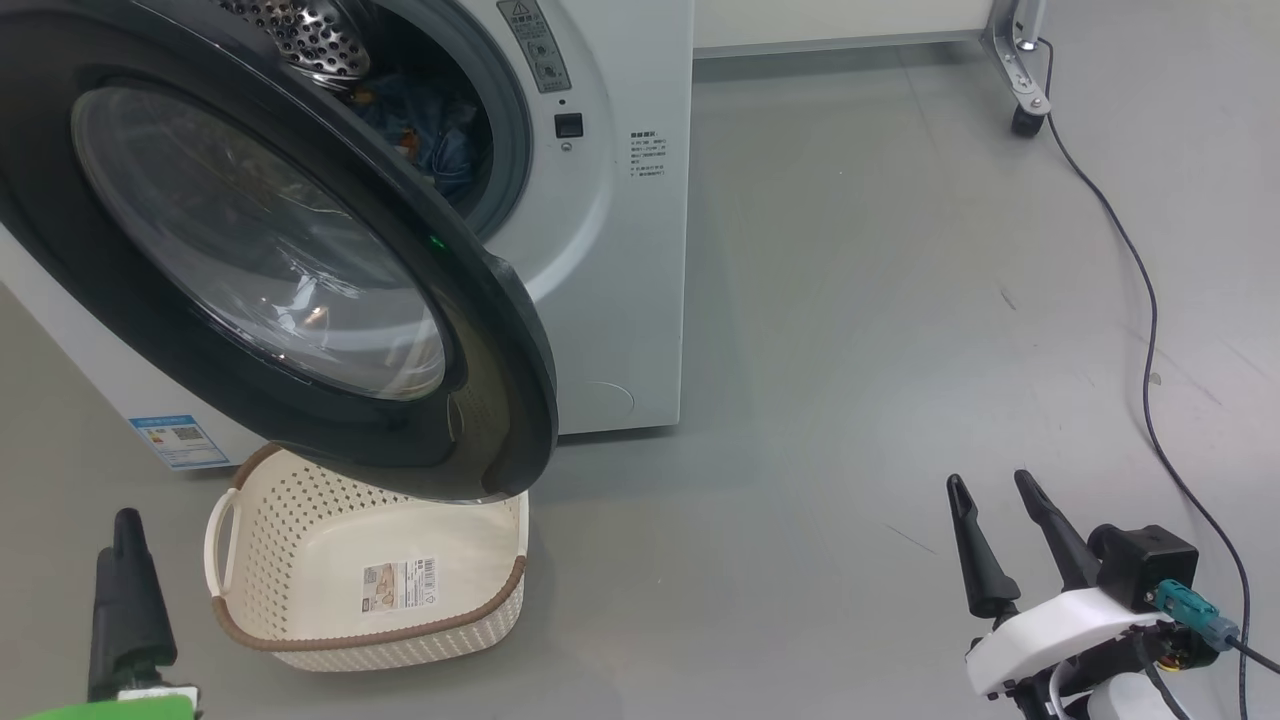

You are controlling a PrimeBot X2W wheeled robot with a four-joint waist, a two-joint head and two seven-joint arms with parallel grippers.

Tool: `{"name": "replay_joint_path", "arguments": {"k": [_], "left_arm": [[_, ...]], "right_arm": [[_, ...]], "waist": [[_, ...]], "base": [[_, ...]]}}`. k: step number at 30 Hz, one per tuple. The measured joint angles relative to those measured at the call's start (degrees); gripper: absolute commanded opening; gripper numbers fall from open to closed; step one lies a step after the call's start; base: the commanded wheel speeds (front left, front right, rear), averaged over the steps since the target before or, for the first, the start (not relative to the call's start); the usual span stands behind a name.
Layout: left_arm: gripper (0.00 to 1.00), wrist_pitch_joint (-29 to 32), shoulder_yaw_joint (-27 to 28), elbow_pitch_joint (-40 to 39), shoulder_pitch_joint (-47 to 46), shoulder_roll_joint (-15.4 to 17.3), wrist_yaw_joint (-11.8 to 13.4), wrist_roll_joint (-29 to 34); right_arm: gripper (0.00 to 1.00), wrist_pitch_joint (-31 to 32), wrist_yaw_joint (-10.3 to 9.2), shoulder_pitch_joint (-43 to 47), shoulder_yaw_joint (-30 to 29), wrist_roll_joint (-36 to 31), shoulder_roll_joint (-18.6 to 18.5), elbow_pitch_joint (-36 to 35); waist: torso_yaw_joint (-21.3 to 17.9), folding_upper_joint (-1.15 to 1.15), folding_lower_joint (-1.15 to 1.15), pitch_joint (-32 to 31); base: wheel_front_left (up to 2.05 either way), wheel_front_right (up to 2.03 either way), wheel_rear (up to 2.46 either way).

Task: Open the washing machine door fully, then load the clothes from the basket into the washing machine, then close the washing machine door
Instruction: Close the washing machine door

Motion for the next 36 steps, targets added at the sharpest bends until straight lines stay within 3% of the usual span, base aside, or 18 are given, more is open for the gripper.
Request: {"name": "replay_joint_path", "arguments": {"k": [5,15,18,22,30,36], "left_arm": [[1.0,-5.2,-1.8,0.9,1.6,2.9,0.0,9.7],[1.0,-5.4,-6.1,7.3,5.4,9.7,-0.3,35.5],[1.0,-5.4,-7.4,8.0,5.7,9.4,0.4,40.7],[1.0,-5.4,-6.5,7.7,5.7,7.4,3.4,45.7],[1.0,-5.4,-5.4,7.6,5.7,3.7,7.4,50.9],[1.0,-5.4,-4.9,7.3,5.7,3.1,9.5,53.9]], "right_arm": [[1.0,0.0,0.0,0.0,0.0,0.0,0.0,0.0],[1.0,0.0,0.0,0.0,0.2,-0.1,0.0,0.0],[1.0,0.0,0.0,0.0,0.2,-0.3,0.0,0.0],[1.0,0.0,0.0,0.0,0.1,-0.6,0.0,-0.1],[1.0,0.0,0.0,0.0,0.1,-1.2,0.0,-0.2],[1.0,0.0,0.0,0.0,0.0,-1.3,0.0,-0.2]], "waist": [[0.0,0.0,0.0,0.0],[-0.1,0.0,0.0,-0.4],[-0.2,0.0,0.0,-0.5],[-0.2,0.0,0.0,-0.6],[-0.1,0.0,0.0,-0.7],[-0.1,0.0,0.0,-0.8]], "base": [[0.0,0.0,0.0],[0.0,0.0,0.0],[0.0,0.0,0.0],[0.0,0.0,0.0],[0.0,0.0,0.0],[0.0,0.0,0.0]]}}
